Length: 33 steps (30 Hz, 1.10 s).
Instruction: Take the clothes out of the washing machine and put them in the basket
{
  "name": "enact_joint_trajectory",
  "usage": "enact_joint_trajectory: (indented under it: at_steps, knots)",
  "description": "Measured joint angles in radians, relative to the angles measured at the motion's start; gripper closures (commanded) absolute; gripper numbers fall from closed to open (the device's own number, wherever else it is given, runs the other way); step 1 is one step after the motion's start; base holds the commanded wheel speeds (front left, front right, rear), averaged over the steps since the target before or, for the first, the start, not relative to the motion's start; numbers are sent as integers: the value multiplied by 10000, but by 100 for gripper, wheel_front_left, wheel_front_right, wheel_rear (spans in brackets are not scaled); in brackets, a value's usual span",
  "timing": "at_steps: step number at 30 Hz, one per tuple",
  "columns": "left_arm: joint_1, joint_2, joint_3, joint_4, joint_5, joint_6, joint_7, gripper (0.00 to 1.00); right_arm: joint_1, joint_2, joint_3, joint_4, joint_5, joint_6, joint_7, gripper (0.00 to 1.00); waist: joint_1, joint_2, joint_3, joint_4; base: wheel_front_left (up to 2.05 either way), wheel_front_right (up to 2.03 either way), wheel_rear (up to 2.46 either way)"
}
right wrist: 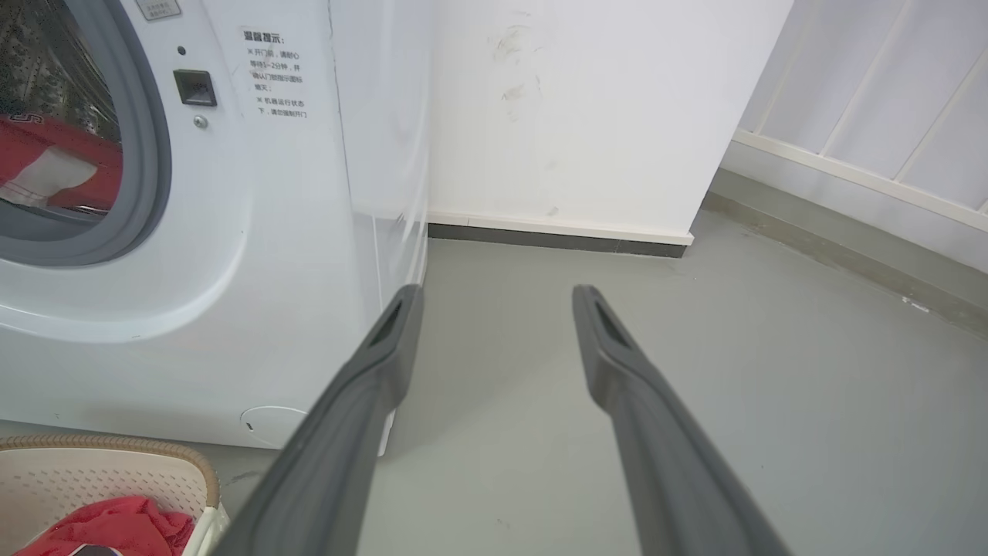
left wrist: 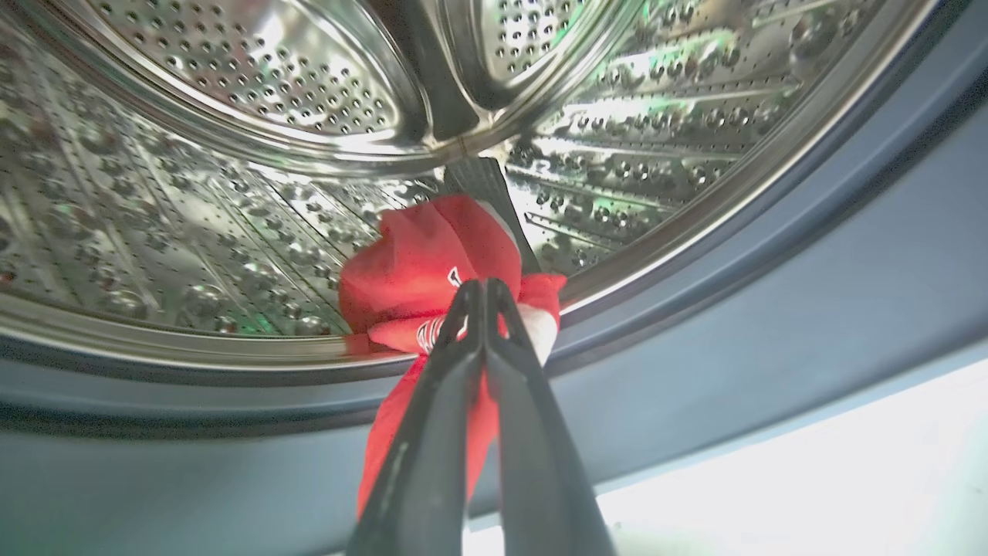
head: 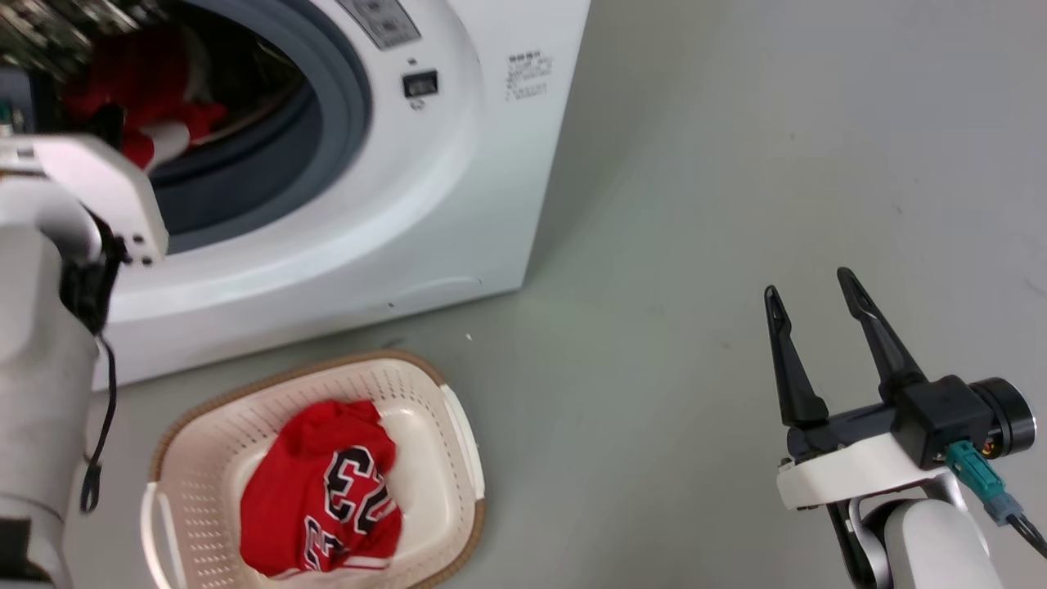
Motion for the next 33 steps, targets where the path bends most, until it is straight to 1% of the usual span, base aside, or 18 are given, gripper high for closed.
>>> enact_joint_trajectory:
  at_steps: [5, 6, 8, 11, 12, 13, 22, 24, 27, 28, 30, 31, 32, 33]
  knots:
    - [1305, -305, -113, -393, -65, -54, -1609, 100, 405, 2, -163, 52, -132, 0, 0, 0, -1, 0, -980, 312, 0, 0, 0]
    - [1490, -334, -130, -545, -50, 8, -1868, 100, 477, 0, -190, 67, -194, 0, 0, 0, -1, 0, -1173, 378, 0, 0, 0]
    - [1869, -326, -90, -959, -21, 144, -2228, 100, 615, 4, -194, 96, -278, 0, 0, 0, -1, 0, -1538, 503, 0, 0, 0]
    - [2467, -309, -107, -1900, 194, 374, -2428, 100, 815, 2, -286, 104, -293, 0, 0, 0, -2, 0, -2028, 687, 0, 0, 0]
    - [2675, -332, -50, -2249, 194, 445, -2458, 100, 874, 0, -330, 107, -295, 0, 0, 0, -2, 0, -2171, 748, 0, 0, 0]
    - [3372, -320, 123, -3517, 228, 775, -2474, 100, 1075, 0, -447, 115, -324, 0, 0, 0, -3, 0, -2552, 935, 0, 0, 0]
    - [5894, -148, 692, -7787, 380, 1900, -2489, 100, 1392, 0, -504, 109, -286, 0, 0, 0, -3, 0, -3195, 1327, 0, 0, 0]
    - [6446, 84, 681, -8690, 516, 2092, -2445, 100, 1447, 0, -523, 105, -261, 0, 0, 0, -3, 0, -3263, 1365, 0, 0, 0]
    - [7315, 372, 610, -9852, 640, 2280, -2080, 100, 1477, 0, -571, 113, -238, 0, 0, 0, -1, 0, -3296, 1425, 0, 0, 0]
    - [8117, 575, 504, -10859, 754, 2502, -1801, 100, 1587, 2, -583, 142, -186, 0, 0, 0, -2, 0, -3289, 1473, 0, 0, 0]
    - [8489, 754, 443, -11317, 913, 2587, -1615, 100, 1586, -2, -575, 153, -163, 0, 0, 0, -1, 0, -3219, 1493, 0, 0, 0]
    - [8690, 757, 412, -11501, 911, 2661, -1576, 100, 1584, 0, -552, 173, -161, 0, 0, 0, -1, 0, -3175, 1499, 0, 0, 0]
    - [8690, 757, 412, -11501, 911, 2661, -1576, 100, 1584, 0, -552, 173, -161, 0, 0, 0, -1, 0, -3175, 1499, 0, 0, 0]
    - [9063, 750, 267, -11649, 861, 2652, -1417, 100, 1581, 0, -522, 245, -161, 0, 0, 0, 0, 0, -3108, 1512, 0, 0, 0]
